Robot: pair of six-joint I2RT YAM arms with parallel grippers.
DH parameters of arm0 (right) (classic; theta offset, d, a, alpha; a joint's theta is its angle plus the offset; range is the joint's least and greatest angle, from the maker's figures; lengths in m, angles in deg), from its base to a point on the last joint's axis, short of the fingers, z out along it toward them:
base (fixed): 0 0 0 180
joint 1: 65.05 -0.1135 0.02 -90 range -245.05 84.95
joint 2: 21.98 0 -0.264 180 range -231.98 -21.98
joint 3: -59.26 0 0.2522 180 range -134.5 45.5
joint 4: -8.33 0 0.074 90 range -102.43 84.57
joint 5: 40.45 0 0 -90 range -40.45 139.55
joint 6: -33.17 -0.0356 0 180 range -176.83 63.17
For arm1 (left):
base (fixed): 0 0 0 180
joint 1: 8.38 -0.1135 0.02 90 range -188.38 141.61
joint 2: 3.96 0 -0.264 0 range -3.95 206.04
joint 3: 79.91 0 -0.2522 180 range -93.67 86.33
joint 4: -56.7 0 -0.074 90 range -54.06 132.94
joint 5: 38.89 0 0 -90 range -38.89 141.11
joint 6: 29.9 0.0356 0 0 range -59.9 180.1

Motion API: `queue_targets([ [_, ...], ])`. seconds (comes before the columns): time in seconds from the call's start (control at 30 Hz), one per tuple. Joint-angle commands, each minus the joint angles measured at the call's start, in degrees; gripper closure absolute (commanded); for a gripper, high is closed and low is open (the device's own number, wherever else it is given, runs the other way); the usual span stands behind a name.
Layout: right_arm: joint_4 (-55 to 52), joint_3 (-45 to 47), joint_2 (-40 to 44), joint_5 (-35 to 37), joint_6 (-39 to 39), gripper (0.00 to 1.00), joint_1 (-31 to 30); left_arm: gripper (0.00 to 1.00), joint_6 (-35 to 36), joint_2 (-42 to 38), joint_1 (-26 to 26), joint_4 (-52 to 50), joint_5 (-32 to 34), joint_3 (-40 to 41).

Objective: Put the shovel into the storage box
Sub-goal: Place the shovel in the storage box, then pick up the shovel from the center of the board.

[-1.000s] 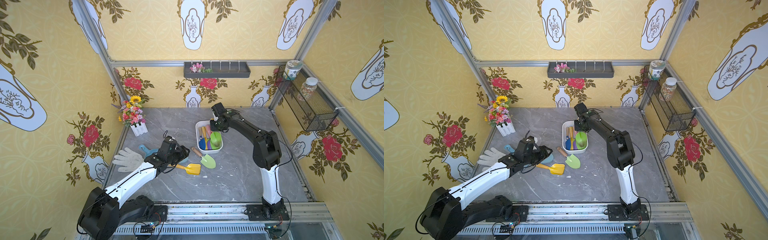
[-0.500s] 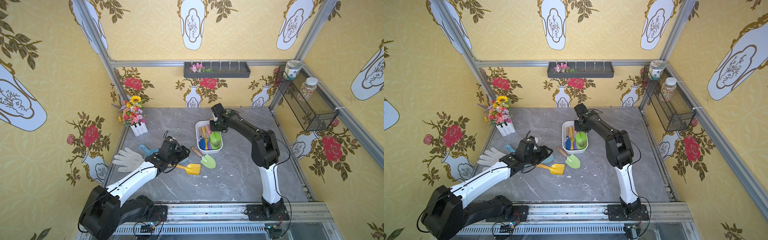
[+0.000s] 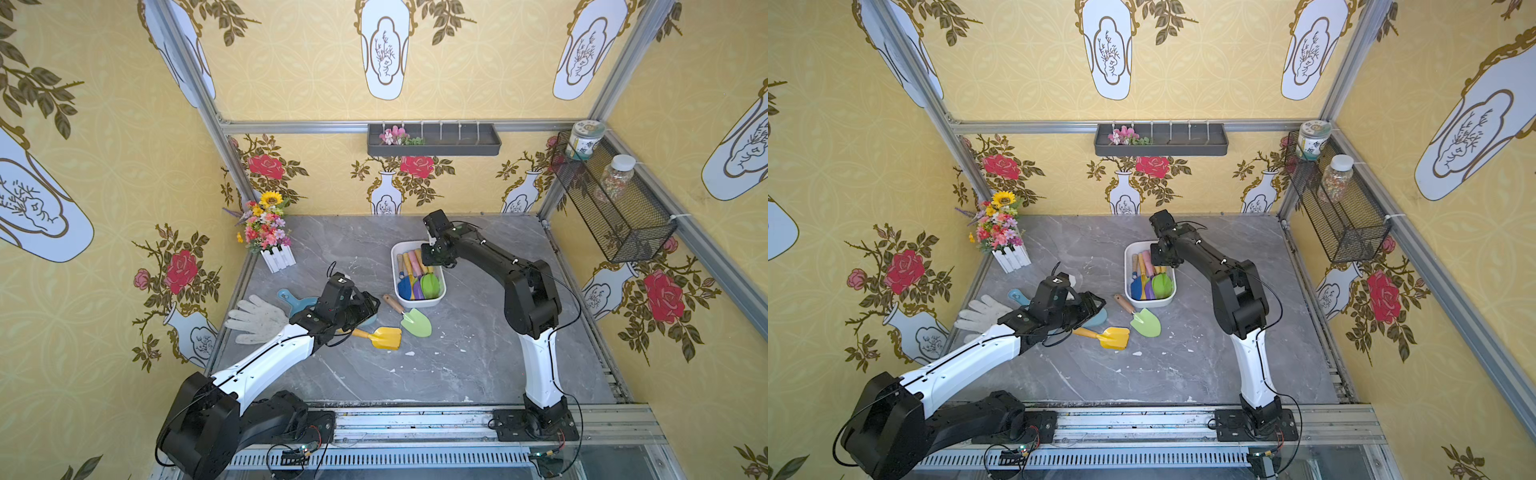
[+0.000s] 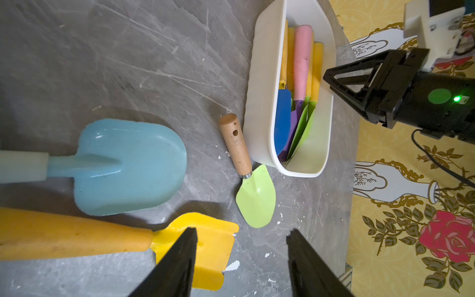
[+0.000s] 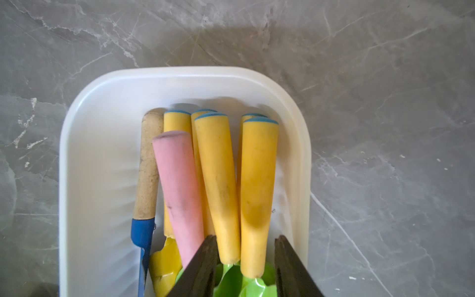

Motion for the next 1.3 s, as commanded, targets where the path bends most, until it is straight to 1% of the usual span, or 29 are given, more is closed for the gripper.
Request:
queue_targets([
  [0.0,0.1,0.5,1.8,1.2,-0.3,0.58,-0.4,0.40,0.3,-0.5,-0.1,0.7,-0.2,0.6],
  [0.27,-0.3,3.4,6.1,2.2,0.7,0.57,-3.7,0.40,0.0,-1.3,-0.1,-0.1,0.5,1.0],
  [0.63,0.8,11.4,13.2,2.4,1.0,0.57,-10.1,0.40,-0.9,-2.1,0.0,-1.2,1.7,1.5],
  [0.83,2.1,15.9,16.3,1.4,1.0,0.57,-13.8,0.40,-1.9,-3.3,-0.1,-2.5,2.9,2.6],
  [1.07,4.4,20.1,17.7,0.6,0.6,0.56,-18.6,0.40,-3.6,-5.1,-0.1,-4.6,4.7,4.1],
  [1.17,5.2,21.3,17.2,1.1,0.7,0.54,-21.3,0.40,-4.5,-6.1,0.0,-5.3,5.7,5.1],
  [1.27,6.2,21.5,15.9,0.4,0.9,0.54,-23.8,0.40,-5.6,-7.2,-0.1,-6.1,7.4,6.3],
])
